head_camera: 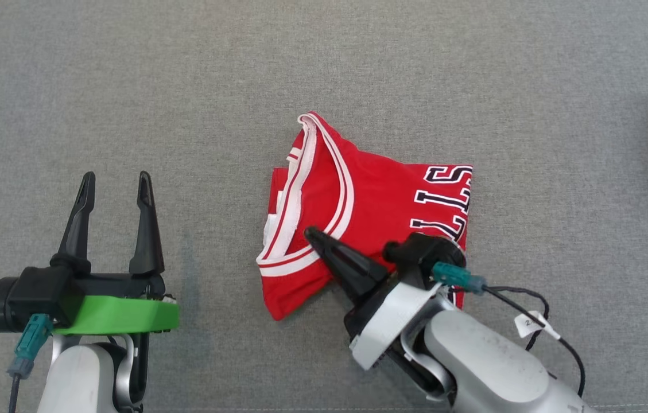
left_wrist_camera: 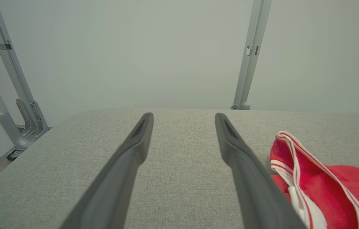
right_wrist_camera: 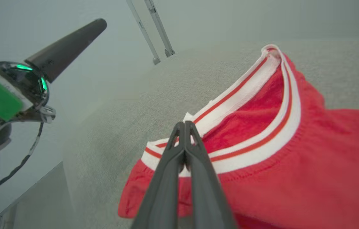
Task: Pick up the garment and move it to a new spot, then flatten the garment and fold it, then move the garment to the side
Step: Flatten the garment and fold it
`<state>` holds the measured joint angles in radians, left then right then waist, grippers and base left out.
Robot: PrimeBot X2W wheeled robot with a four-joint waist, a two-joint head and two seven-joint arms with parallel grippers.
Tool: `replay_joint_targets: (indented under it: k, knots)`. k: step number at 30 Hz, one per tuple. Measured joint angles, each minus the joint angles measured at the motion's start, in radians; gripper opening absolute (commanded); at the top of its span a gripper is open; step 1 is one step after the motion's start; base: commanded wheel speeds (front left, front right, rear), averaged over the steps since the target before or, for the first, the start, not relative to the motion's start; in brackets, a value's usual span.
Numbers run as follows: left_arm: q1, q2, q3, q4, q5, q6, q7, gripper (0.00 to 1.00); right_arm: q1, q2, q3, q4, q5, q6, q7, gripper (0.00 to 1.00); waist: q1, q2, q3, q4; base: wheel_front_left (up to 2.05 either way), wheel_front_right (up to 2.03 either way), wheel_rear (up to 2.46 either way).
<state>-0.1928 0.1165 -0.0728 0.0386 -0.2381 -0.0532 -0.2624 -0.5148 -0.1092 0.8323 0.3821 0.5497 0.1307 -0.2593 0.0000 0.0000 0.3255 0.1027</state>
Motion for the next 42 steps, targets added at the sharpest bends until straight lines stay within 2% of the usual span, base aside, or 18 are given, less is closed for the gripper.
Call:
replay_joint_targets:
  k: [7,15,17,18,21,26,42]
  knots:
    - [0.005,-0.001,0.011,-0.007,0.011,0.000,0.000,1.00,0.075,-0.038,-0.203,-0.193,-0.067,0.000,-0.002,0.00,0.0000,0.0000,-0.018,-0.020,0.00,0.00,0.00]
    - [0.020,-0.001,0.028,-0.023,0.023,0.008,0.000,1.00,0.195,-0.070,-0.511,-0.292,-0.136,0.000,-0.002,0.00,0.0000,0.0000,-0.044,-0.037,0.00,0.00,0.00]
    - [0.024,-0.001,0.031,-0.029,0.025,0.009,0.000,1.00,0.225,-0.076,-0.602,-0.291,-0.150,0.000,0.003,0.54,0.0000,0.0001,-0.052,-0.040,0.00,0.00,0.00]
    - [0.027,-0.001,0.032,-0.032,0.028,0.009,0.000,1.00,0.239,-0.079,-0.641,-0.291,-0.160,0.000,0.008,1.00,0.0000,0.0000,-0.056,-0.041,0.00,0.00,0.00]
    - [0.041,0.000,0.034,-0.037,0.030,0.009,0.000,1.00,0.270,-0.081,-0.719,-0.290,-0.185,0.000,0.030,1.00,0.0000,0.0000,-0.071,-0.044,0.00,0.00,0.00]
    - [0.063,0.004,0.035,-0.039,0.040,0.009,0.000,1.00,0.309,-0.067,-0.777,-0.295,-0.207,0.000,0.049,1.00,0.0000,0.0001,-0.102,-0.048,0.00,0.00,0.00]
    - [0.153,0.040,0.007,-0.035,0.056,-0.004,0.030,1.00,0.437,-0.049,-0.829,-0.339,-0.256,0.000,0.112,1.00,0.0000,0.0000,-0.226,-0.067,0.00,0.00,0.00]
